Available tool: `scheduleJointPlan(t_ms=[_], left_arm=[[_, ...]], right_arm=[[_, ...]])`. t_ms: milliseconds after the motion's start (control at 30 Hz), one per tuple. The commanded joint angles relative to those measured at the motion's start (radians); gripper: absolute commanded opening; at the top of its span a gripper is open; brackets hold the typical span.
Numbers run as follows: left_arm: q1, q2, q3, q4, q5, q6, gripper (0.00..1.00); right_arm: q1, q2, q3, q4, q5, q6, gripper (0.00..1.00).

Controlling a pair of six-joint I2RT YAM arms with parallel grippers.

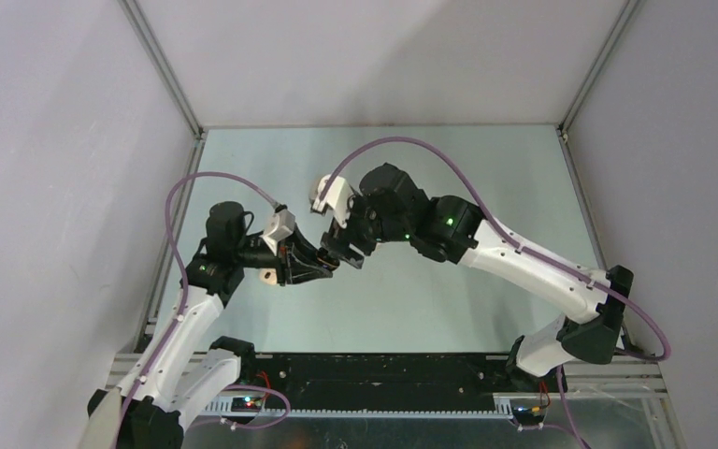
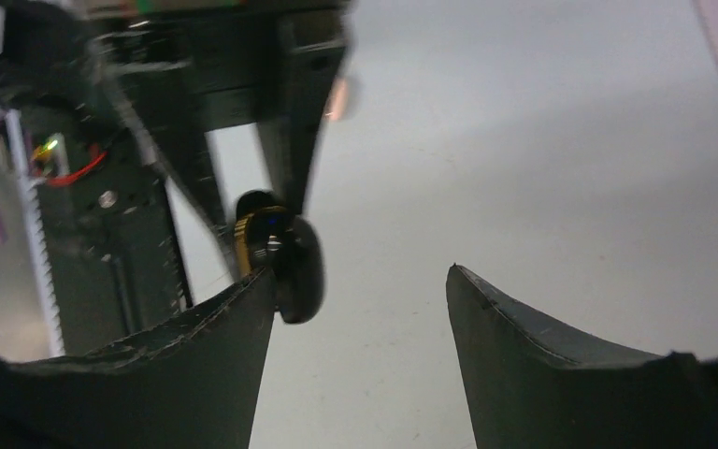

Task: Insert the wireless bluetooth earbuds into the charging case
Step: Close the charging case at the charging case, then place the charging case with the earbuds at the center of the board.

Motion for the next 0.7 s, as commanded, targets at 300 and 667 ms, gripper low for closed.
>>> scheduleJointPlan(t_ms=[300,667], left_arm=[[-0.005,-0.007,0.049,0.018,0.014,0.027,0.00],[-0.005,0.018,0.030,0.177,-0.199,-0.125,0.00]], right_arm=[[-0.058,-0.108,0.043,0.013,-0.053,0.045,0.71],[-0.247,-0.159,-0.033,0.049,0.050,0.024,0.73]])
